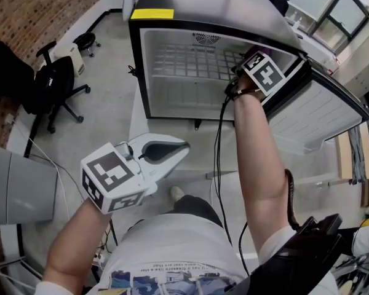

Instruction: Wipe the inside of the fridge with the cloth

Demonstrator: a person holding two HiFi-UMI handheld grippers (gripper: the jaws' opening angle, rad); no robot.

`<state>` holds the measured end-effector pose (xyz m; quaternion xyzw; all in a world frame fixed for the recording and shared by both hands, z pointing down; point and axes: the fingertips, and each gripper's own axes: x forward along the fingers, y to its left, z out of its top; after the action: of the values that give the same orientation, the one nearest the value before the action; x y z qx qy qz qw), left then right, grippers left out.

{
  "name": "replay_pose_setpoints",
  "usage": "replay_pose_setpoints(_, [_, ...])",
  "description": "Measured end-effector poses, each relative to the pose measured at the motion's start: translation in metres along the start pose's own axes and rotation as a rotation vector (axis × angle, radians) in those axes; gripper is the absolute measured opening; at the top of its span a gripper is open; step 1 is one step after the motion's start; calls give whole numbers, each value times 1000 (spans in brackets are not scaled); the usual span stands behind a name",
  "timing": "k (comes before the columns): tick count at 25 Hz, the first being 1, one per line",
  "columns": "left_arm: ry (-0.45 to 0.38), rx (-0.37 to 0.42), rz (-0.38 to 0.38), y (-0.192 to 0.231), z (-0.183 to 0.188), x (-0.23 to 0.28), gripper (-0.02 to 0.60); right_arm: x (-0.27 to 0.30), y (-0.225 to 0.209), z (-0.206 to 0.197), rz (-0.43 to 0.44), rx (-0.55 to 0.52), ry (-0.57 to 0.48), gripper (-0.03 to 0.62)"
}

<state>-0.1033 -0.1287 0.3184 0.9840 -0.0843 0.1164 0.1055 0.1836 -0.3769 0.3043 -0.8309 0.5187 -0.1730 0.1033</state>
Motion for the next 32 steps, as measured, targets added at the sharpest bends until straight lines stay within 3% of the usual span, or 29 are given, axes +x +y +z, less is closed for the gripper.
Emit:
replay_pose_setpoints(24, [23,12,-73,-53,-24,-24,6,-108,-52,2,-23,66,-25,51])
replay_pose_setpoints(28, [21,12,-88,-63,-25,-23,6,-133,-40,6,61,6,-32,52])
replay_pose_setpoints(32, [22,8,-95,-71,-27,-26,6,-158,-5,16,264,-70,-77,52])
